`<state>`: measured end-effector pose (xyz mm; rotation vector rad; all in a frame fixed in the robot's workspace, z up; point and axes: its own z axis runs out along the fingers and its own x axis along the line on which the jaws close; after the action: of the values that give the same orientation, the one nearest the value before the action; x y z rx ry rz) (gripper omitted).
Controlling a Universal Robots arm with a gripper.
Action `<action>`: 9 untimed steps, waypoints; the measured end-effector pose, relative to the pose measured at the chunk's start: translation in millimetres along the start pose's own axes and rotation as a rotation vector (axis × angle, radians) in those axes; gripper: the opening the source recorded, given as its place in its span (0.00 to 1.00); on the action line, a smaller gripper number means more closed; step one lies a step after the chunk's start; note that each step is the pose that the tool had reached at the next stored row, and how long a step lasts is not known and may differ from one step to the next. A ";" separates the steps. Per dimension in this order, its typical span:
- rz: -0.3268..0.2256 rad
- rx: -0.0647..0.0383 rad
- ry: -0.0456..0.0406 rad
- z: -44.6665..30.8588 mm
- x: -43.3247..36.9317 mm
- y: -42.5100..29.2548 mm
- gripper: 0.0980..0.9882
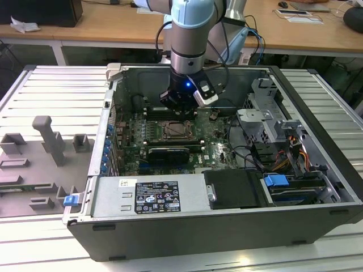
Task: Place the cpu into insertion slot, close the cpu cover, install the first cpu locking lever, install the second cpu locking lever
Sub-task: 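Install the first cpu locking lever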
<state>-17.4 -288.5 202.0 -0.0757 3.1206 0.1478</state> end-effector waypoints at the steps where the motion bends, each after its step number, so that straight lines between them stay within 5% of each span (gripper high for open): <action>1: 0.000 0.001 0.0003 0.3 0.0 -0.1 0.01; 5: 0.000 0.001 0.0003 0.5 -0.5 -0.1 0.01; 9: 0.000 0.001 0.0003 -9.6 -0.7 0.9 0.01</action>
<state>-16.8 -288.5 211.7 -0.0758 3.1209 0.1465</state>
